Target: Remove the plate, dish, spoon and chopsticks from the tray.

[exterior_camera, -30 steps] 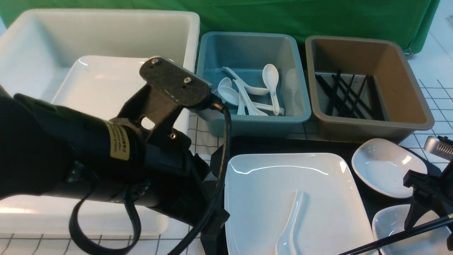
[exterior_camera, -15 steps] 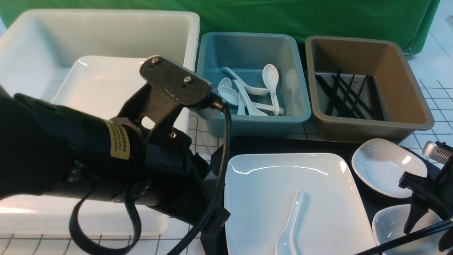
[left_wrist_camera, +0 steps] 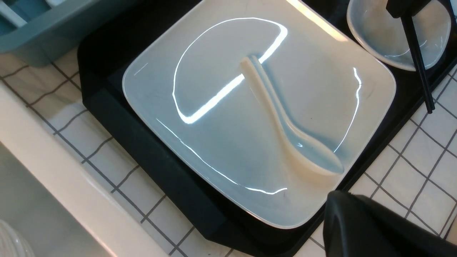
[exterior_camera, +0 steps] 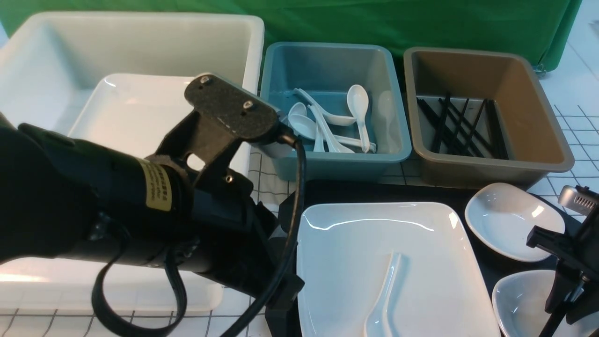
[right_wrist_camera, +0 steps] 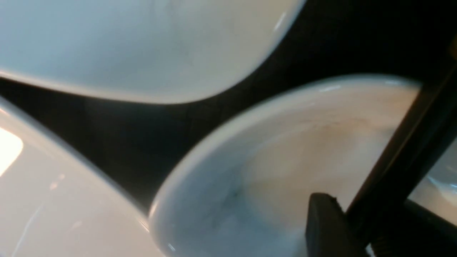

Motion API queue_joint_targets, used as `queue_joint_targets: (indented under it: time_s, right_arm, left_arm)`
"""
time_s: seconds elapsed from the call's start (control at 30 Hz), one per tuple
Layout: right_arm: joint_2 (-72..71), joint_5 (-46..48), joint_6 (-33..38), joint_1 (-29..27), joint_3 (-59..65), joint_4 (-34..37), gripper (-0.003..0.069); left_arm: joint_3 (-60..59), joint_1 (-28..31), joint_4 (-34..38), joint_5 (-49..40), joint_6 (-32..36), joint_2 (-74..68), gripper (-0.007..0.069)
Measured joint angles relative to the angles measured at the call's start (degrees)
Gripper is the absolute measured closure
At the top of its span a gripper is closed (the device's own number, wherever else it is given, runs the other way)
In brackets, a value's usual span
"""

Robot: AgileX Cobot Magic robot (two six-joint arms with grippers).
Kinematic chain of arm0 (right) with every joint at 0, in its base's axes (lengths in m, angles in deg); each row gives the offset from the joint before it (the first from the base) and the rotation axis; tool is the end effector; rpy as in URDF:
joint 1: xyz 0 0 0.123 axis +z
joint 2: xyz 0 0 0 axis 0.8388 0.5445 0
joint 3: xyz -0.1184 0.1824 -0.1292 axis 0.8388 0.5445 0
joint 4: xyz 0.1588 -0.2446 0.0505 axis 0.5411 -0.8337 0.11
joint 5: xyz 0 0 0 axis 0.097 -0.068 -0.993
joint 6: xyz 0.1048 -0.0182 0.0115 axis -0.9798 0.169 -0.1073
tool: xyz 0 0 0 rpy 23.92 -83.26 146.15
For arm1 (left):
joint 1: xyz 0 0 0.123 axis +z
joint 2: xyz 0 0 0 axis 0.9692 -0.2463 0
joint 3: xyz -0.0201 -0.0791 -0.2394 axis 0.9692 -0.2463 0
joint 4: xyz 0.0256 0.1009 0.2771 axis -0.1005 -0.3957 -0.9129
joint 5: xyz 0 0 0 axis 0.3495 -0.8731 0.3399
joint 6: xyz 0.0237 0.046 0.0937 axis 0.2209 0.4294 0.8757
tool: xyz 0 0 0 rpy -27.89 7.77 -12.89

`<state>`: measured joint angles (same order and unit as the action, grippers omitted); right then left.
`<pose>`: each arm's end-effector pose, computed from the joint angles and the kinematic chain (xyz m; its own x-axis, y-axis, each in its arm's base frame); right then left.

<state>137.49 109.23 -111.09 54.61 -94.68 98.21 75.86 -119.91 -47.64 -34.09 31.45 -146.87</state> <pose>0.3062 0.0049 0.0997 -0.8573 0.4731 0.2029 0.4964 0.8642 0.0819 0.2126 -0.2215 0.2827 -0.5706 0.4553 -0.6834 0.7042 0.6994 -0.1220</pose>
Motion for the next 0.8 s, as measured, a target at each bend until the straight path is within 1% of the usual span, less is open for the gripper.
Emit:
queue_joint_targets:
  time_s: [0.17,0.27,0.3,0.47,0.53,0.67,0.7,0.8]
  right_arm:
    - [0.0,-0.8,0.1,0.0,0.0,0.0,0.0466]
    - [0.0,-1.2,0.6,0.0,0.0,0.0,0.0529]
    - [0.0,-1.2,0.7,0.0,0.0,0.0,0.0536]
    - [0.0,-1.5,1.3,0.0,0.0,0.0,0.0536]
    - [0.0,-1.8,1.6,0.1,-0.1,0.0,0.0536]
    - [0.0,-2.7,1.9,0.4,-0.1,0.3,0.0536]
    - [0.0,-2.7,2.0,0.4,-0.1,0.5,0.0536]
    - [0.0,-2.7,3.4,0.6,-0.1,1.3,0.0536]
  left_arm:
    - [0.0,0.0,-0.3,0.2,-0.1,0.0,0.0628]
    - [0.0,0.0,-0.3,1.4,0.0,0.0,0.0628]
    - [0.0,0.0,-0.3,2.1,0.2,-0.1,0.0628]
    - [0.0,0.0,0.1,7.5,3.4,-1.9,0.0628]
    - [0.0,0.0,2.5,9.0,6.7,-3.8,0.0628]
    - [0.0,0.0,13.0,11.9,19.3,-8.3,0.0628]
    - [0.0,0.0,13.7,12.1,19.3,-8.3,0.0628]
    - [0.0,0.0,24.6,14.6,31.0,-12.3,0.0628]
